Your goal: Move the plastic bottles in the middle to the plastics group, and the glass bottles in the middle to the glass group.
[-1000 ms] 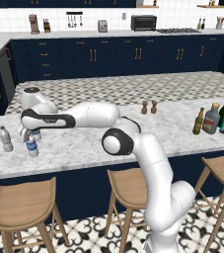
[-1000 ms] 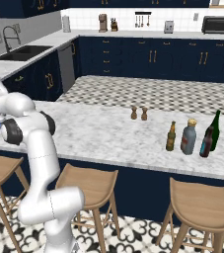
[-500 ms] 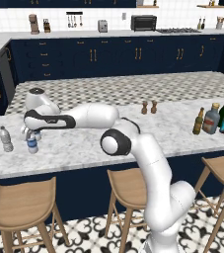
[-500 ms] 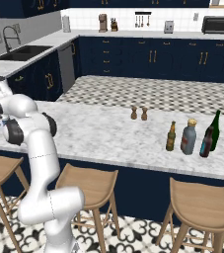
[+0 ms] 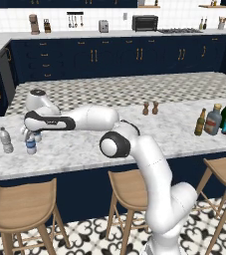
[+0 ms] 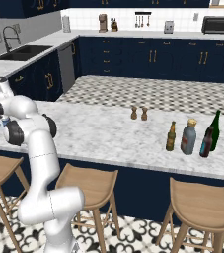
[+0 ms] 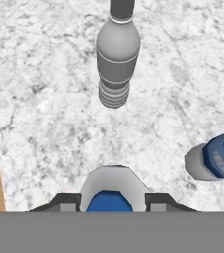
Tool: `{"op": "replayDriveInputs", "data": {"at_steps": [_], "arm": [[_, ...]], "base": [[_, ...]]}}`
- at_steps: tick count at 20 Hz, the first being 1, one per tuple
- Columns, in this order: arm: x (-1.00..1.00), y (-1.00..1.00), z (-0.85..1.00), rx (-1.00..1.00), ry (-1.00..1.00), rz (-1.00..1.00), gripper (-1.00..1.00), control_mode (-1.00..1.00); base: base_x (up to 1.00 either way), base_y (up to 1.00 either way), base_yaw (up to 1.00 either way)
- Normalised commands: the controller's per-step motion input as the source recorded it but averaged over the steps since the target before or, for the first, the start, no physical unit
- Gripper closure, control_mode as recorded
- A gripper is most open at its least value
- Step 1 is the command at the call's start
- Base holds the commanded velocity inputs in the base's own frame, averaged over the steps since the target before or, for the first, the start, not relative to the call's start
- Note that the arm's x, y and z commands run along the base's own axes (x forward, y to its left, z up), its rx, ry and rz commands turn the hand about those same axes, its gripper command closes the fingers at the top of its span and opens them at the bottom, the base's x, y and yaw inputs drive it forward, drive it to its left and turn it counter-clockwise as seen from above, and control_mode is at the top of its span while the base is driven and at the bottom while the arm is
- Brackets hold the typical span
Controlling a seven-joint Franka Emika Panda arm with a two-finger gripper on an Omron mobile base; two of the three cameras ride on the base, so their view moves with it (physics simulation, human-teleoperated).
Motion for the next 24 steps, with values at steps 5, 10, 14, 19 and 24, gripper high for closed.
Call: {"op": "replayDriveInputs", "data": {"at_steps": [5, 10, 14, 19, 24], "arm": [[0.18, 0.06, 0.0, 0.0, 0.0, 0.0, 1.0, -1.0], [0.17, 0.03, 0.0, 0.0, 0.0, 0.0, 1.0, -1.0], [0.08, 0.01, -0.02, 0.0, 0.01, 0.0, 1.0, -1.0], [0.0, 0.0, -0.27, 0.0, 0.05, 0.0, 1.0, -1.0], [0.0, 0.0, -0.32, 0.0, 0.01, 0.0, 1.0, -1.0]], "base": [[0.0, 0.0, 0.0], [0.0, 0.0, 0.0], [0.0, 0.0, 0.0], [0.0, 0.0, 0.0], [0.0, 0.0, 0.0]]}}
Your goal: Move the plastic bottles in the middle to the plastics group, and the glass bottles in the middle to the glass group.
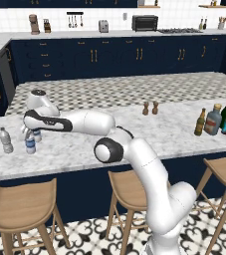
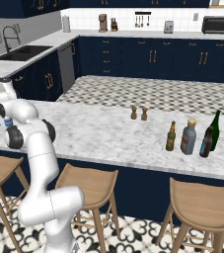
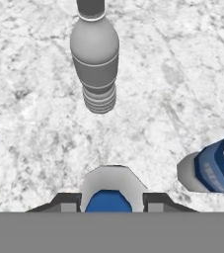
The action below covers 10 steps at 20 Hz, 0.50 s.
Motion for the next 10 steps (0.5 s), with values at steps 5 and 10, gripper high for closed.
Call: {"op": "replayDriveInputs", "data": {"at_steps": [5, 10], "arm": [[0.0, 0.0, -0.01, 0.0, 0.0, 0.0, -1.0, -1.0], [0.0, 0.0, 0.0, 0.0, 0.0, 0.0, -1.0, -1.0]], "base": [[0.0, 0.0, 0.0], [0.0, 0.0, 0.0]]}}
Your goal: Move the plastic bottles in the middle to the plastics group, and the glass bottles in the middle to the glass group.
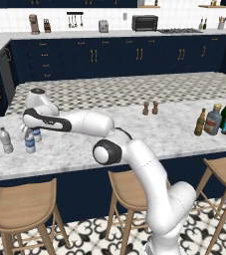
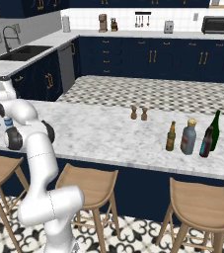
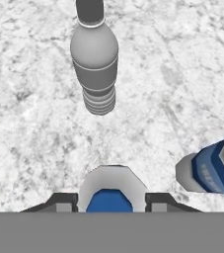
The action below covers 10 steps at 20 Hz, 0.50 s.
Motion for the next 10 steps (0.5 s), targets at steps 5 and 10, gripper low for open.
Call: {"op": "replayDriveInputs", "data": {"at_steps": [5, 10], "arm": [[0.0, 0.0, 0.0, 0.0, 0.0, 0.0, -1.0, -1.0], [-0.03, -0.02, 0.0, 0.0, 0.0, 0.0, -1.0, -1.0]], "base": [[0.0, 0.0, 0.0], [0.0, 0.0, 0.0]]}}
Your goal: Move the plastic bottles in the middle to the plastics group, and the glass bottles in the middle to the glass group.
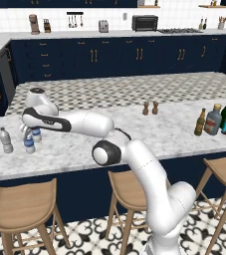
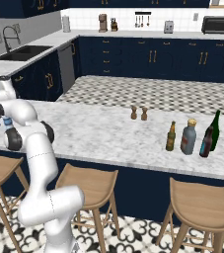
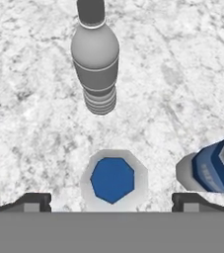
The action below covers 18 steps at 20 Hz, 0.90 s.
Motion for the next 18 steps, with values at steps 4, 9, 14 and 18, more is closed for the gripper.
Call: {"op": "replayDriveInputs", "data": {"at_steps": [4, 9, 14, 18], "arm": [[-0.42, -0.31, 0.0, 0.0, 0.0, 0.0, -1.0, -1.0], [-0.67, -0.55, 0.0, 0.0, 0.0, 0.0, -1.0, -1.0], [-0.71, -0.62, 0.0, 0.04, -0.04, 0.0, -1.0, -1.0], [-0.91, -0.83, -0.04, 0.08, -0.08, 0.0, -1.0, -1.0]], "base": [[0.0, 0.0, 0.0], [0.0, 0.0, 0.0], [0.0, 0.0, 0.0], [0.0, 0.0, 0.0]]}}
